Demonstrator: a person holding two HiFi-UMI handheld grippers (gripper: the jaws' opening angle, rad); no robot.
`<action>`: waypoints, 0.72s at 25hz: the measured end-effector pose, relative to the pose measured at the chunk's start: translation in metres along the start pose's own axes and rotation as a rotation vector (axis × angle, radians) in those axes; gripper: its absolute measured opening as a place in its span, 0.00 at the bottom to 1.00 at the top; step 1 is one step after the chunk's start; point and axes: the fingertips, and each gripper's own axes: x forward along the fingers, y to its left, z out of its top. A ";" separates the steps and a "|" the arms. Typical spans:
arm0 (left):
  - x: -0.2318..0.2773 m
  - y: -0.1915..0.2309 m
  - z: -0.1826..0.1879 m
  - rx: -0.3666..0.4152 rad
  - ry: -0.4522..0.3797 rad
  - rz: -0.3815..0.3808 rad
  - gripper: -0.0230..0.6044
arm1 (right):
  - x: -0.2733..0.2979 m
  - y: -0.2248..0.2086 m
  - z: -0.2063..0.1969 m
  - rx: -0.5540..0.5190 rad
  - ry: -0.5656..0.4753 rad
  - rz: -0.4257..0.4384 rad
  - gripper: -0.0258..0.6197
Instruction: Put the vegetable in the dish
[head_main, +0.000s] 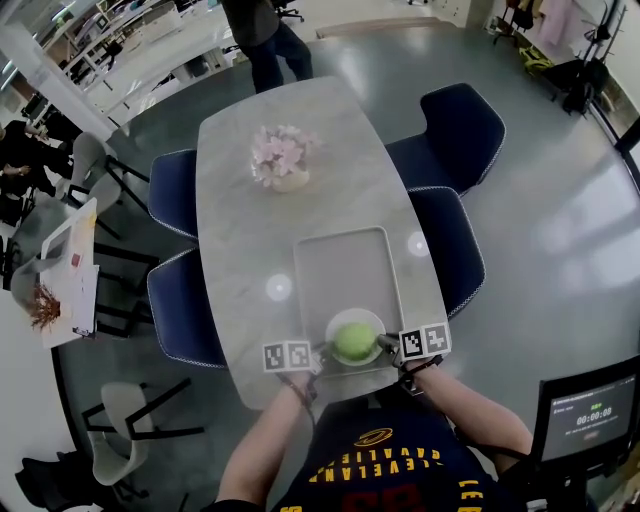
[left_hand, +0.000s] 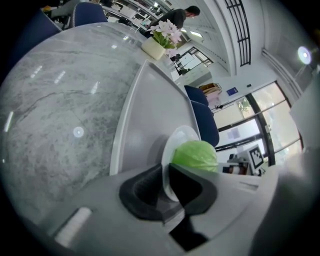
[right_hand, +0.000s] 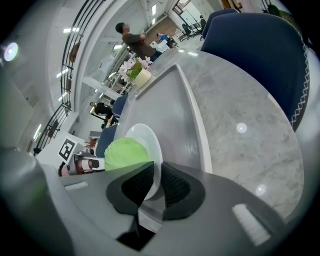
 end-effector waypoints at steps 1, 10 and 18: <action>0.001 0.000 -0.001 0.001 0.005 0.008 0.11 | 0.000 -0.001 -0.001 -0.007 0.006 -0.012 0.12; 0.003 -0.001 -0.001 -0.012 0.007 0.050 0.11 | 0.000 -0.003 -0.001 -0.033 0.029 -0.061 0.13; 0.000 0.001 0.002 -0.022 0.002 0.076 0.11 | 0.005 -0.003 0.001 -0.044 0.046 -0.095 0.14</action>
